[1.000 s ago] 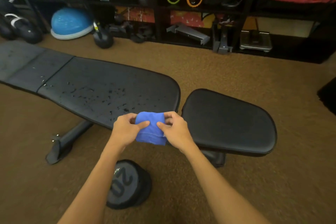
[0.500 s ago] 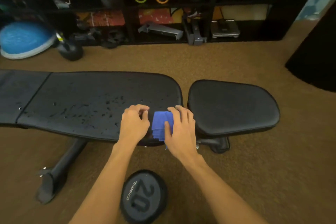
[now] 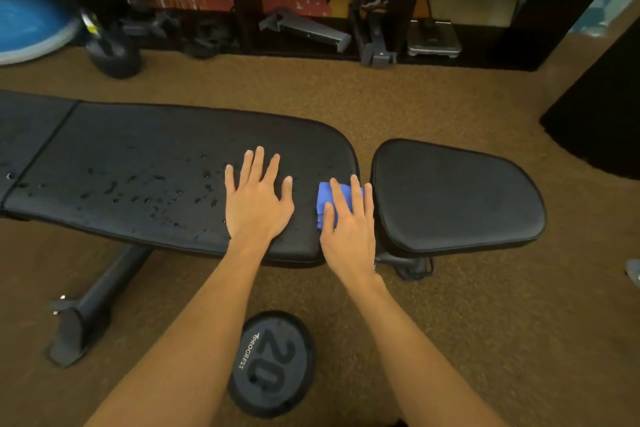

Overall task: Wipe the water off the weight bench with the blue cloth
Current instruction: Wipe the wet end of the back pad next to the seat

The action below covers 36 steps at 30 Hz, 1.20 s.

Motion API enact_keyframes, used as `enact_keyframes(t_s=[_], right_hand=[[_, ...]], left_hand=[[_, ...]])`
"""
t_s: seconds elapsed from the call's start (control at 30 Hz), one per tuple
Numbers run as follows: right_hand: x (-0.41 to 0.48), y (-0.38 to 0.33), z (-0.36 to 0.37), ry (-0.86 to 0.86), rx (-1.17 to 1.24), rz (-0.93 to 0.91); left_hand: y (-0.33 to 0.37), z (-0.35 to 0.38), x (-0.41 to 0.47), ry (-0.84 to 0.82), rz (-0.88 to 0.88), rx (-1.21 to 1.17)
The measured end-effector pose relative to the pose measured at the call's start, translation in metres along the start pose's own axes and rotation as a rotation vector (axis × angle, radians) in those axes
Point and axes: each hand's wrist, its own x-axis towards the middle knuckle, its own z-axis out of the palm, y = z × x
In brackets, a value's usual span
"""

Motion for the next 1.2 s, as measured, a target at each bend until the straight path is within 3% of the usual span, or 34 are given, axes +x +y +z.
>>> enact_keyframes(t_s=[0.23,0.5,0.7,0.97,1.2], right_hand=[[-0.035,0.012,-0.018,-0.128,0.030,-0.208],[0.019,0.010,-0.001,-0.046,0.062,-0.049],[-0.045,-0.001,-0.011,-0.100,-0.046,-0.168],[0.020,-0.004,-0.003,-0.077,-0.122,-0.092],[-0.034,0.003,-0.017,-0.129,-0.105,-0.313]], left_hand=[[0.002,0.004,0.000,0.046,-0.018,0.009],[0.001,0.006,0.001,0.062,-0.035,0.042],[0.002,0.005,0.001,0.084,-0.018,0.035],[-0.015,-0.010,0.002,0.047,-0.010,-0.197],[-0.036,-0.013,-0.016,0.107,-0.056,-0.004]])
